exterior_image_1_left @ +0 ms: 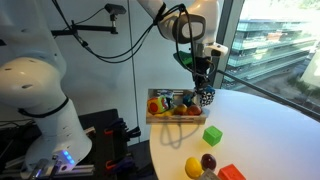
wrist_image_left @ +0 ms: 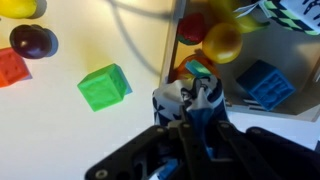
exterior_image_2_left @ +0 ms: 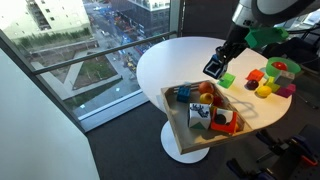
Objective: Put the 4 cube on the tray
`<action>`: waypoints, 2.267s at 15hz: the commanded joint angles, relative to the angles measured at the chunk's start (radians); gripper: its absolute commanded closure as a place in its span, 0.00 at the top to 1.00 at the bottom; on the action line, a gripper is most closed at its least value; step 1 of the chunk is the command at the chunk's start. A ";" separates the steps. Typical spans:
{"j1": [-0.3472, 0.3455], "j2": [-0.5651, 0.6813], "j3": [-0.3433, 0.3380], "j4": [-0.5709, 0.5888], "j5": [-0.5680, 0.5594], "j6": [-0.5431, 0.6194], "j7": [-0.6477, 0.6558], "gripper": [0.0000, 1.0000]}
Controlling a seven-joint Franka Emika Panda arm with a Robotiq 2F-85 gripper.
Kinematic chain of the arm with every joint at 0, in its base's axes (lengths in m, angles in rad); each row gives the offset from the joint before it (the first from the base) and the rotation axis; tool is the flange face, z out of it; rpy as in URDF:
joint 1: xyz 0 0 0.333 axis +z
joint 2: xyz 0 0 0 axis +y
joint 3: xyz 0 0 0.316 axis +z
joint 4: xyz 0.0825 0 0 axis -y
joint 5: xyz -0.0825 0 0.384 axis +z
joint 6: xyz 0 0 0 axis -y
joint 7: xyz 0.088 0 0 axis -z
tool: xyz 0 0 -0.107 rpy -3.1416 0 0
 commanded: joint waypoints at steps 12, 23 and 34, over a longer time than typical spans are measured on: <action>0.033 -0.009 0.043 -0.049 -0.002 0.012 0.003 0.15; 0.049 -0.009 0.060 -0.051 -0.018 0.026 0.018 0.06; 0.120 0.029 0.113 -0.019 -0.090 0.070 0.073 0.06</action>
